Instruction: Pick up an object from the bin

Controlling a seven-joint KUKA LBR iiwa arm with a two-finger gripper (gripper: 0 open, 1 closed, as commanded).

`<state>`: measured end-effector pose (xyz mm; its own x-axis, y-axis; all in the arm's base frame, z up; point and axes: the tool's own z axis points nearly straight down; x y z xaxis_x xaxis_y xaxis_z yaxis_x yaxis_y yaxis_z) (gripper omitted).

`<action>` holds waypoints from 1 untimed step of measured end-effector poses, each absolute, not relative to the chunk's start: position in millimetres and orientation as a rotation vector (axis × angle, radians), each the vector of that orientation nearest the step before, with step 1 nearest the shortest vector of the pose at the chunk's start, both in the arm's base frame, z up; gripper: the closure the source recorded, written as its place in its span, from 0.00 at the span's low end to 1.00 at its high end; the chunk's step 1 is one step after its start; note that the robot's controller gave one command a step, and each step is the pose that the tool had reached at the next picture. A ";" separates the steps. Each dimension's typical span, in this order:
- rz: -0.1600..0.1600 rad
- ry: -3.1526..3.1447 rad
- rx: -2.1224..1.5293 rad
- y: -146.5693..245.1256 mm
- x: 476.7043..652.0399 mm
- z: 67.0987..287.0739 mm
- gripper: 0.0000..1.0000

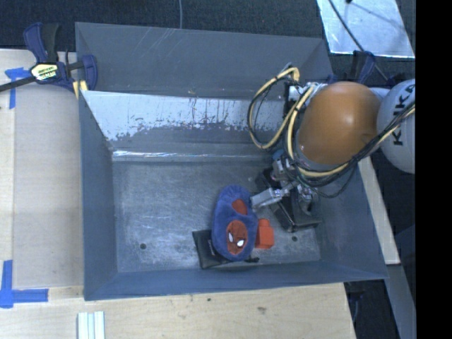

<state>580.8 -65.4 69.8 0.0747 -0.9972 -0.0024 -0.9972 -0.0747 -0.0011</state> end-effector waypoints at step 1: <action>0.000 2.139 -2.301 -66.9 580.9 70.0 1.00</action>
Offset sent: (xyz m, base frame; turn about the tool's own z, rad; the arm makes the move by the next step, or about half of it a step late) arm 0.0000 0.0000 0.0000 0.0000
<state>580.9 -66.9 70.0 0.0731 -0.9973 0.0001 -0.9973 -0.0731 -0.0002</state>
